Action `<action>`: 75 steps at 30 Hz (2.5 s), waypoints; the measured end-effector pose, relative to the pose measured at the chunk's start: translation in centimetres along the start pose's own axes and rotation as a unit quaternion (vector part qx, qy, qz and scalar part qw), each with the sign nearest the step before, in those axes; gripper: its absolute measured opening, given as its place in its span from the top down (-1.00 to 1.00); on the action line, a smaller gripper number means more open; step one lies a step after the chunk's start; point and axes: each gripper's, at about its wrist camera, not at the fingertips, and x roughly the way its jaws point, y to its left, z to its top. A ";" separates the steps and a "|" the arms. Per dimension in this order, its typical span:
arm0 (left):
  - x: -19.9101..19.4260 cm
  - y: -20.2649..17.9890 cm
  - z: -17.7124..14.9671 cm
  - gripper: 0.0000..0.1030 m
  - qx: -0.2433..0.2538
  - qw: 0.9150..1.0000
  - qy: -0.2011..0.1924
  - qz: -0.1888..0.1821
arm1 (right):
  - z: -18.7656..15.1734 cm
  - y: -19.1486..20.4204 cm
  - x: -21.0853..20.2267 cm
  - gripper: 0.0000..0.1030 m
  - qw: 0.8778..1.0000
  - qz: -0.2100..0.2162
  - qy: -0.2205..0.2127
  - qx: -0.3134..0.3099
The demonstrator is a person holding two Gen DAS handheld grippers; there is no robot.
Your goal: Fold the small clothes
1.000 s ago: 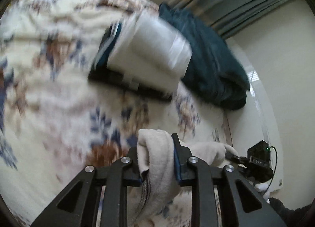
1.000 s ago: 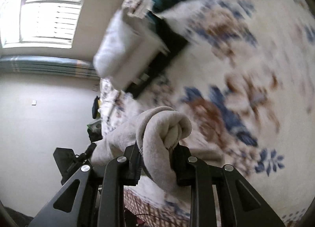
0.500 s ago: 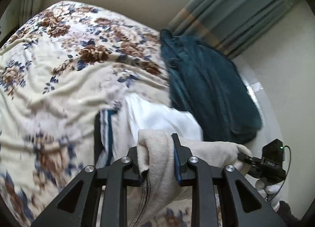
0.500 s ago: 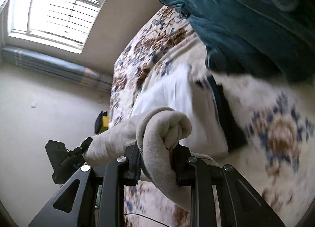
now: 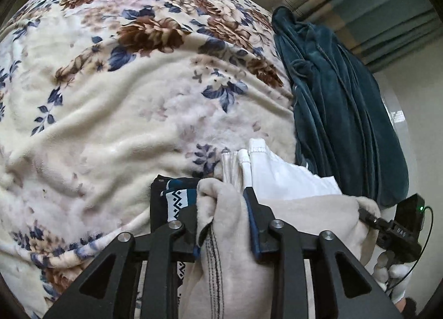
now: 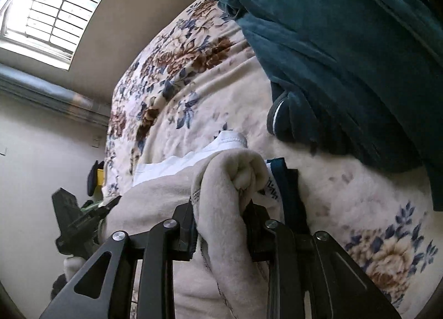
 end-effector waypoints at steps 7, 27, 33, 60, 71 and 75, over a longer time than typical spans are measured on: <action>-5.3 -4.6 -1.1 -0.51 0.063 0.991 -0.069 0.091 | -1.3 2.7 -3.1 -0.60 0.993 -0.102 -0.033 -0.040; -18.3 -15.8 -18.5 -0.98 0.141 0.956 -0.124 0.225 | -20.6 12.3 -19.2 -1.00 0.933 -0.301 -0.124 -0.153; -25.5 -19.5 -22.6 -0.98 0.162 0.950 -0.154 0.218 | -25.2 15.5 -27.9 -1.00 0.928 -0.293 -0.160 -0.166; -47.1 -25.7 -38.6 -0.98 0.169 0.931 -0.246 0.210 | -46.0 27.2 -56.2 -1.00 0.902 -0.236 -0.275 -0.236; -48.8 -26.3 -40.5 -1.00 0.177 0.920 -0.270 0.221 | -47.7 28.4 -58.3 -1.00 0.900 -0.225 -0.283 -0.243; -49.3 -26.3 -40.9 -1.00 0.176 0.916 -0.277 0.229 | -47.6 28.4 -58.3 -1.00 0.901 -0.220 -0.281 -0.245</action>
